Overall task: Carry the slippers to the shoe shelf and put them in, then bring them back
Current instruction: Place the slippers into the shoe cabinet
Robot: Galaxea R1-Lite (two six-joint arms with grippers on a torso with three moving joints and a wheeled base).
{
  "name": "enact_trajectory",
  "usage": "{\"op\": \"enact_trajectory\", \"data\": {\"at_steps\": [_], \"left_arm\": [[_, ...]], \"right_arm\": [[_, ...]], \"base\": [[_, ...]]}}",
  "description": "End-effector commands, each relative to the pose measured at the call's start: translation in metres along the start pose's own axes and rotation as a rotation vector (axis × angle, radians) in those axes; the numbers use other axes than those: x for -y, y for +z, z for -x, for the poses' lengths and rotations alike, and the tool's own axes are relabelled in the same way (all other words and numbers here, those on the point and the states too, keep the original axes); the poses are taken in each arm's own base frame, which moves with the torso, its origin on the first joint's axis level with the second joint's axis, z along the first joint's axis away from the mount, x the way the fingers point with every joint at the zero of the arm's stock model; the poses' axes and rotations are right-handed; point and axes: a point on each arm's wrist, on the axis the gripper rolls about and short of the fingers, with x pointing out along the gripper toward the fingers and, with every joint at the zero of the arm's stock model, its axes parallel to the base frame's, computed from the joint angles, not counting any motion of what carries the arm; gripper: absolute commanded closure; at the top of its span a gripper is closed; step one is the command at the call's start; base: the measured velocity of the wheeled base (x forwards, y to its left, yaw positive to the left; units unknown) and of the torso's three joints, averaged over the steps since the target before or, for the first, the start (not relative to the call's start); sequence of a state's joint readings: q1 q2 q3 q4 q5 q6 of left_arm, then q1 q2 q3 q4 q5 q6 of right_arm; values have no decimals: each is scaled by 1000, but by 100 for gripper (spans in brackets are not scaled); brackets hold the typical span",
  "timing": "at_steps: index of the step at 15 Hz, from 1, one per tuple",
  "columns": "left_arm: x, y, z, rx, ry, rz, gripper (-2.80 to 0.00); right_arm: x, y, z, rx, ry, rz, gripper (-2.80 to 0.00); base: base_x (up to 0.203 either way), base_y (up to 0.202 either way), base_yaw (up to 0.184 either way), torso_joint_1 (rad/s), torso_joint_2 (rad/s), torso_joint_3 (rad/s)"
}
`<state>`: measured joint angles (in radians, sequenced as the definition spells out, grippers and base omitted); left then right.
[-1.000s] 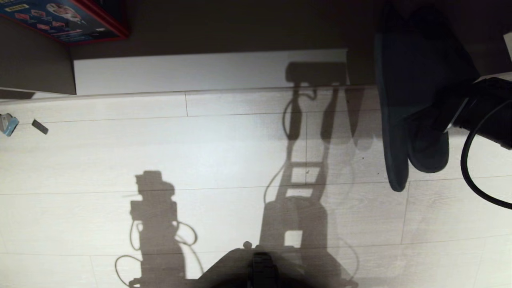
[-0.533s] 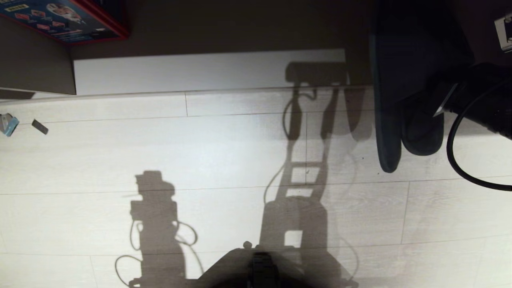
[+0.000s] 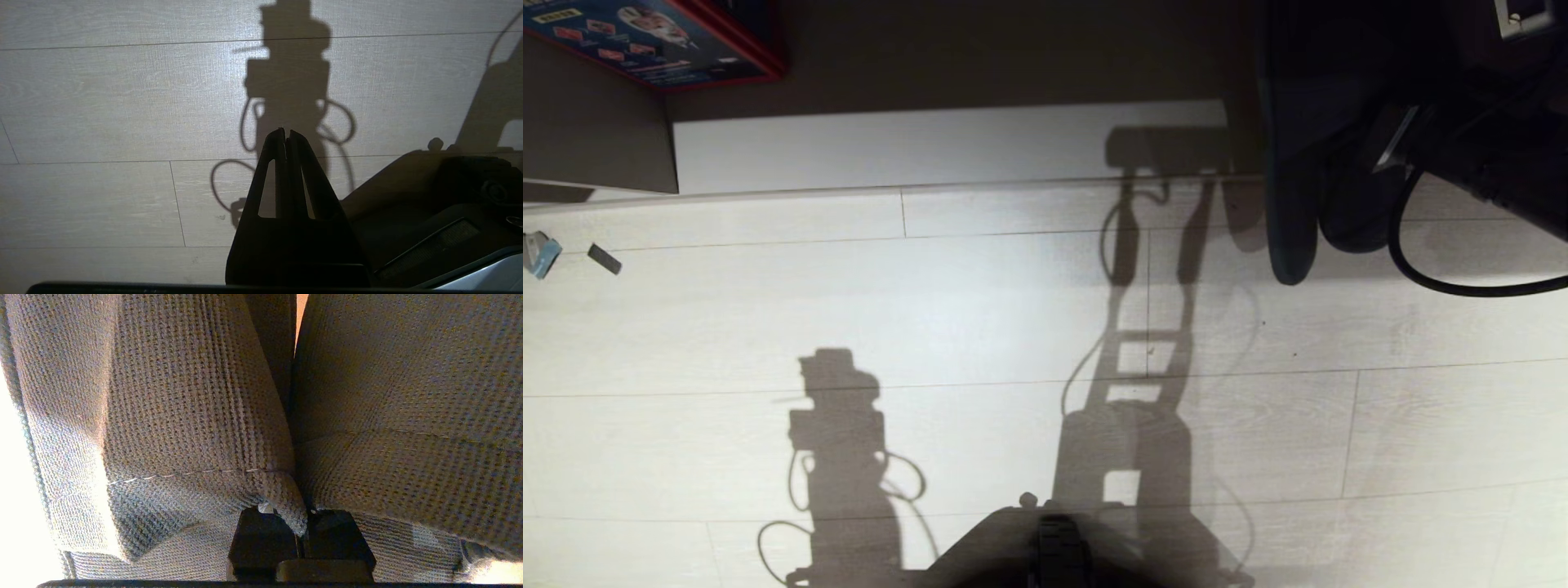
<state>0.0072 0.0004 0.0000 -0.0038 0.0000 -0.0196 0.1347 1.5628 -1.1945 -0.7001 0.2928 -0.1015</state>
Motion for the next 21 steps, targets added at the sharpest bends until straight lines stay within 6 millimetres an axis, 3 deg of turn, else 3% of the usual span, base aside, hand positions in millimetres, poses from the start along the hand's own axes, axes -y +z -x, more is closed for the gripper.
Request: {"op": "enact_trajectory", "data": {"at_steps": [1,11,18,19,21], "left_arm": [[0,0,0,1,0,0,0],[0,0,0,1,0,0,0],[0,0,0,1,0,0,0],[0,0,0,1,0,0,0],[0,0,0,1,0,0,0]], "right_arm": [[5,-5,-18,-1,1,3,0],[22,15,-54,33,-9,53,0],[24,20,-59,35,-5,60,0],[25,20,-60,28,-4,68,-280],[25,15,-60,0,-4,73,-280]], "base": [[0,0,0,0,0,0],[0,0,0,0,0,0],[0,0,0,0,0,0],[0,0,0,0,0,0],[0,0,0,0,0,0]]}}
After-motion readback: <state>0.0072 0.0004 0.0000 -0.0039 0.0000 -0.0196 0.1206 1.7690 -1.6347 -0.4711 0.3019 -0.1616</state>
